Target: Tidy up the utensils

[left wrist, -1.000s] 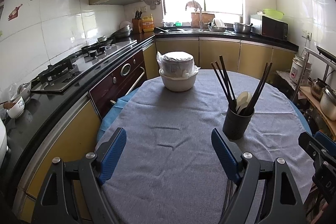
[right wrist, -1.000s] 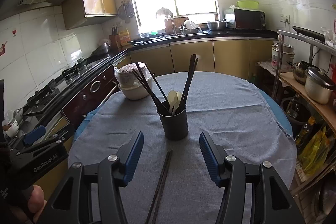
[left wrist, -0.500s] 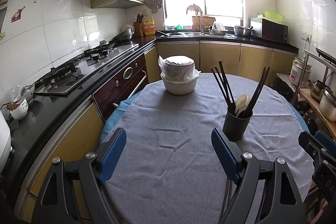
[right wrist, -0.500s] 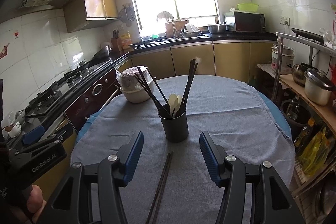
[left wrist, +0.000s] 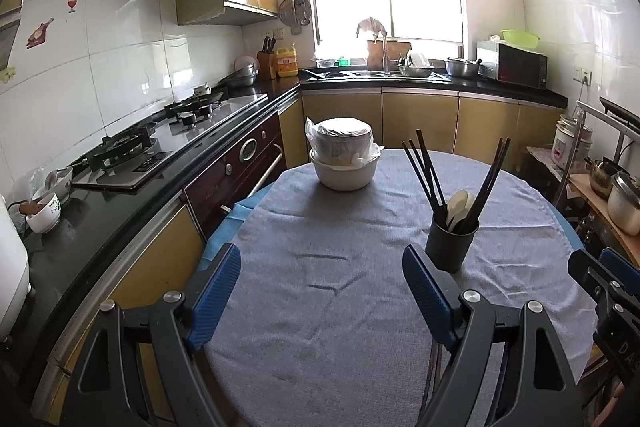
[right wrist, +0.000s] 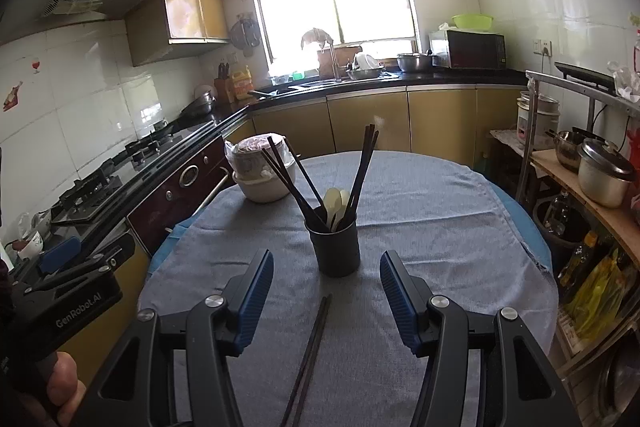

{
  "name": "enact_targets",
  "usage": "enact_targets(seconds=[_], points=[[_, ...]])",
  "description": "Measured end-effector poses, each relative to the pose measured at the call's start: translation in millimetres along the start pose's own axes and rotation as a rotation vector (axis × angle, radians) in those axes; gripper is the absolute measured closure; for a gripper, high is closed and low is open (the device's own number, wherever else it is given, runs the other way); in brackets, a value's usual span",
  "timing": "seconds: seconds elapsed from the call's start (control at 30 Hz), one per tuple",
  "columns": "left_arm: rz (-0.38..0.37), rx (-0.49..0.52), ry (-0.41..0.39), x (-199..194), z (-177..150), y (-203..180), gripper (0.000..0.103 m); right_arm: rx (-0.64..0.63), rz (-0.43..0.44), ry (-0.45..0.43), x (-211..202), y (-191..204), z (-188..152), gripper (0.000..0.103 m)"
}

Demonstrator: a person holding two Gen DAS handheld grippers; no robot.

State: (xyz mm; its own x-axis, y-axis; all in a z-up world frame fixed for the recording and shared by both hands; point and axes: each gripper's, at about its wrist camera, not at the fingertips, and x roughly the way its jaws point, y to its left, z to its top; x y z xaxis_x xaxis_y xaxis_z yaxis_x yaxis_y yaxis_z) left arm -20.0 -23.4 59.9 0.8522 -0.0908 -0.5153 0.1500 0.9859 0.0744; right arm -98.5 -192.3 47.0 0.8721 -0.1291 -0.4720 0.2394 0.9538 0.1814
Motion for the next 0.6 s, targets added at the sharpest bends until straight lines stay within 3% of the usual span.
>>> enact_targets(seconds=[0.6], points=[[0.005, 0.001, -0.032, -17, 4, -2, 0.019, -0.010, -0.003, -0.042, -16, 0, 3, 0.043]])
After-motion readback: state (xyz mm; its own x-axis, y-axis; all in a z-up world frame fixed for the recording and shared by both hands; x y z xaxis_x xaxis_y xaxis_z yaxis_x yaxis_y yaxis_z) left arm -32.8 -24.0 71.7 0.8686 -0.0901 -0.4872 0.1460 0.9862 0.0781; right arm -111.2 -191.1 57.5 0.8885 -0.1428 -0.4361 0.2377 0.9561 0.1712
